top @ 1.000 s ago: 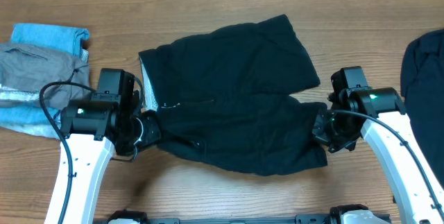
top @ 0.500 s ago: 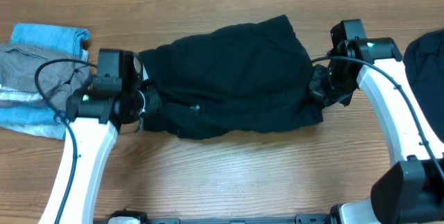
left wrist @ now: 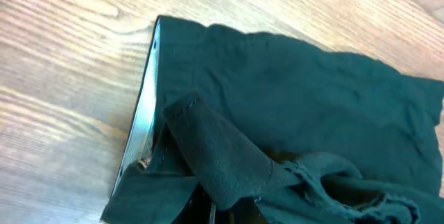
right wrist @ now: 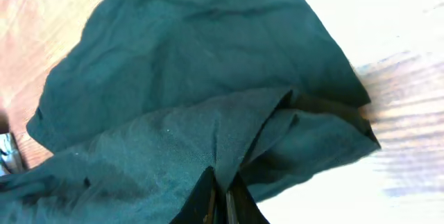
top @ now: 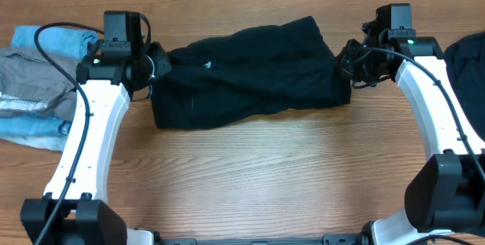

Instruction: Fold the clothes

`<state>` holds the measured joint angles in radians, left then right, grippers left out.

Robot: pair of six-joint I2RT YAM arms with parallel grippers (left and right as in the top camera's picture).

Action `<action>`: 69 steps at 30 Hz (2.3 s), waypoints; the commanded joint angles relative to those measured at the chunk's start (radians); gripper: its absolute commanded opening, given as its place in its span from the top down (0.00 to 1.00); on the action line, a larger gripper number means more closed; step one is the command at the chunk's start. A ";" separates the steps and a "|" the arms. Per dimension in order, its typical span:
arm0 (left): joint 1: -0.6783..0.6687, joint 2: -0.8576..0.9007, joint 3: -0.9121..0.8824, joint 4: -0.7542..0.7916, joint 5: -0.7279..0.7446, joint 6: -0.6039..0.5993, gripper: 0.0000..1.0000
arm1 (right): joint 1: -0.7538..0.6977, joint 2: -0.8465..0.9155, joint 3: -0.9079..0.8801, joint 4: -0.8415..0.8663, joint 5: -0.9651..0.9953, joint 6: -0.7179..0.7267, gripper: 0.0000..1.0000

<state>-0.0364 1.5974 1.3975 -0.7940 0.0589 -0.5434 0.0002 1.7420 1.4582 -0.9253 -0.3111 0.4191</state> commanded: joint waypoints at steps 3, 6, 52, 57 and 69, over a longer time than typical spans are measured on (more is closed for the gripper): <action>0.011 0.077 0.029 0.068 -0.052 0.051 0.96 | 0.032 0.089 0.032 0.129 -0.005 -0.001 0.96; 0.011 0.090 0.029 0.097 -0.078 0.062 0.87 | 0.084 0.126 0.032 0.235 0.019 0.000 0.96; -0.121 0.394 0.169 -0.087 -0.045 0.163 0.96 | 0.077 0.362 0.193 0.513 0.035 -0.123 0.96; -0.121 0.394 0.169 -0.057 -0.070 0.192 0.96 | 0.095 0.417 0.184 0.700 0.127 -0.210 0.14; -0.176 0.372 0.258 -0.021 -0.062 0.222 0.96 | 0.173 0.314 0.249 0.256 -0.138 -0.409 0.96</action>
<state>-0.2008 1.9900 1.6356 -0.8146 0.0032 -0.3359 0.1448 2.0674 1.7218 -0.6586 -0.4377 0.0685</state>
